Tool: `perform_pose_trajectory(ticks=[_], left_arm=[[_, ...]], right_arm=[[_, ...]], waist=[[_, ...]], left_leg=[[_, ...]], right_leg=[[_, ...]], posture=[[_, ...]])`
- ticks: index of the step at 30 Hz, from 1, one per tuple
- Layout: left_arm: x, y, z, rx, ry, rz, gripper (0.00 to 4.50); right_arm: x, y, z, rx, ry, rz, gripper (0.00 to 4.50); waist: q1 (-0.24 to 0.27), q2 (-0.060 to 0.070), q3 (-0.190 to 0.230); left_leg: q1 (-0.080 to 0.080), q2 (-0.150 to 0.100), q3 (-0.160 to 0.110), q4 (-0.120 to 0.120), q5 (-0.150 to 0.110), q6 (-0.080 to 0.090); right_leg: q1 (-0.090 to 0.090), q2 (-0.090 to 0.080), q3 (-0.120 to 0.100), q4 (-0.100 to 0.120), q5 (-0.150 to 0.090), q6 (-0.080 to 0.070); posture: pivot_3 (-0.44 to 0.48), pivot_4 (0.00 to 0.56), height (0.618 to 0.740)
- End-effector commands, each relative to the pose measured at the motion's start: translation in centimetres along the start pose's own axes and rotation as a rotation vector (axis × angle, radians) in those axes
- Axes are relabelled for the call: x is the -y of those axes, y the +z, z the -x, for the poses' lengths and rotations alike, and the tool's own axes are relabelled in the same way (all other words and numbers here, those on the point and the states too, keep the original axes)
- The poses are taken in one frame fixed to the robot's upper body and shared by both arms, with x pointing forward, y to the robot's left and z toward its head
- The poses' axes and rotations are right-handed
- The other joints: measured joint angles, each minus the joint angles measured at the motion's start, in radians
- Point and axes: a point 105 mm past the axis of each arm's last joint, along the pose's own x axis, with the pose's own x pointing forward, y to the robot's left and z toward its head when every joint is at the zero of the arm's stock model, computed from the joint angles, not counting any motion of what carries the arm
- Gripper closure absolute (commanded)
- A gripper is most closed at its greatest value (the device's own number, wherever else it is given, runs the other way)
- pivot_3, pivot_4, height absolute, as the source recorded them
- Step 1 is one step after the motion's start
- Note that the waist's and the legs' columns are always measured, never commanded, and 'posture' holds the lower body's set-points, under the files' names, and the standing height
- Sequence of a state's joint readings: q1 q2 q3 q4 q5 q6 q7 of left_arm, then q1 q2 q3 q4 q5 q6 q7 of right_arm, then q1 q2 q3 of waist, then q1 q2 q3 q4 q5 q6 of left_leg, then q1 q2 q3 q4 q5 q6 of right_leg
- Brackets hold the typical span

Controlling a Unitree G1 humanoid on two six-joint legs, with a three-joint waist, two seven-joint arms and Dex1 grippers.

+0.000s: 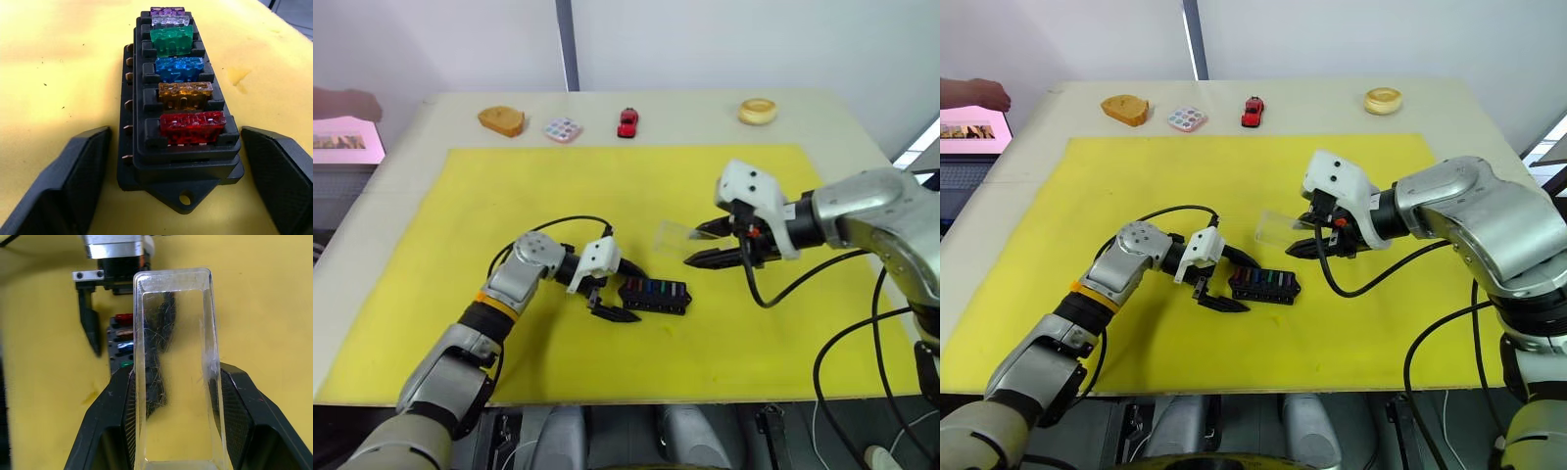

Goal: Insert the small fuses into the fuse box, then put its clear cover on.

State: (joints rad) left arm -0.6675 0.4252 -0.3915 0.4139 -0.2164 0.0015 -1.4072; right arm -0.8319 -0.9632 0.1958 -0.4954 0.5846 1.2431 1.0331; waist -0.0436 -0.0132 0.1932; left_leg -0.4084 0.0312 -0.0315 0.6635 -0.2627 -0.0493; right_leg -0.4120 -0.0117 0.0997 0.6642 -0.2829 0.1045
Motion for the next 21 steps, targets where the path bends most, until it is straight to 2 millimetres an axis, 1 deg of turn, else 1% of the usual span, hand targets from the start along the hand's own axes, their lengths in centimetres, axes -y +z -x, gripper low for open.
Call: perform_pose_trajectory(ticks=[1,4,7,10,12,13,21], left_arm=[[-0.1,-1.0,0.4,-0.011,0.07,0.061,0.02],[0.1,-0.9,0.4,0.009,0.099,0.076,0.02],[0.7,-0.9,0.2,0.017,0.091,0.085,0.02],[1.1,-1.0,0.0,0.015,0.081,0.083,0.81],[1.2,-1.0,-0.1,0.015,0.065,0.072,1.8],[1.3,-0.9,-0.1,0.016,0.06,0.068,1.96],[1.5,-1.1,-0.3,-0.003,0.039,0.031,1.96]], right_arm=[[-1.0,0.4,-0.3,0.004,0.023,0.034,2.81],[-1.3,0.3,-1.1,0.004,0.035,0.033,2.81],[-1.4,0.3,-1.3,0.009,0.041,0.03,2.81],[-1.6,0.3,-1.6,0.003,0.058,0.032,2.81],[-1.9,0.3,-1.7,-0.001,0.071,0.033,2.81],[-1.9,0.3,-1.8,-0.003,0.076,0.033,2.81],[-2.3,-0.2,-3.4,-0.064,0.094,0.013,2.81]], waist=[[0.0,0.0,0.0],[0.0,0.0,0.0],[0.0,0.0,0.0],[0.001,0.0,0.0],[0.0,0.0,0.0],[0.0,0.0,0.0],[0.0,0.0,0.0]], left_leg=[[0.0,0.0,0.0,0.0,0.0,0.0],[0.0,0.0,0.0,0.0,0.0,0.0],[0.0,0.0,0.0,0.0,0.0,0.0],[0.0,0.0,0.0,0.0,0.0,0.0],[0.0,0.0,0.0,0.0,0.0,0.0],[0.0,0.0,0.0,0.0,0.0,0.0],[0.0,0.0,0.0,0.0,0.0,0.0]], right_leg=[[0.0,0.0,0.0,0.0,0.0,0.0],[0.0,0.0,0.0,0.0,0.0,0.0],[0.0,0.0,0.0,0.0,0.0,0.0],[0.0,0.0,0.0,0.0,0.0,0.0],[0.0,0.0,0.0,0.0,0.0,0.0],[0.0,0.0,0.0,0.0,0.0,0.0],[0.0,0.0,0.0,0.0,0.0,0.0]], posture=[[0.0,0.15,0.74],[0.0,0.15,0.74],[0.0,0.15,0.74],[0.0,0.15,0.74],[0.0,0.15,0.74],[0.0,0.15,0.74],[0.0,0.15,0.74]])
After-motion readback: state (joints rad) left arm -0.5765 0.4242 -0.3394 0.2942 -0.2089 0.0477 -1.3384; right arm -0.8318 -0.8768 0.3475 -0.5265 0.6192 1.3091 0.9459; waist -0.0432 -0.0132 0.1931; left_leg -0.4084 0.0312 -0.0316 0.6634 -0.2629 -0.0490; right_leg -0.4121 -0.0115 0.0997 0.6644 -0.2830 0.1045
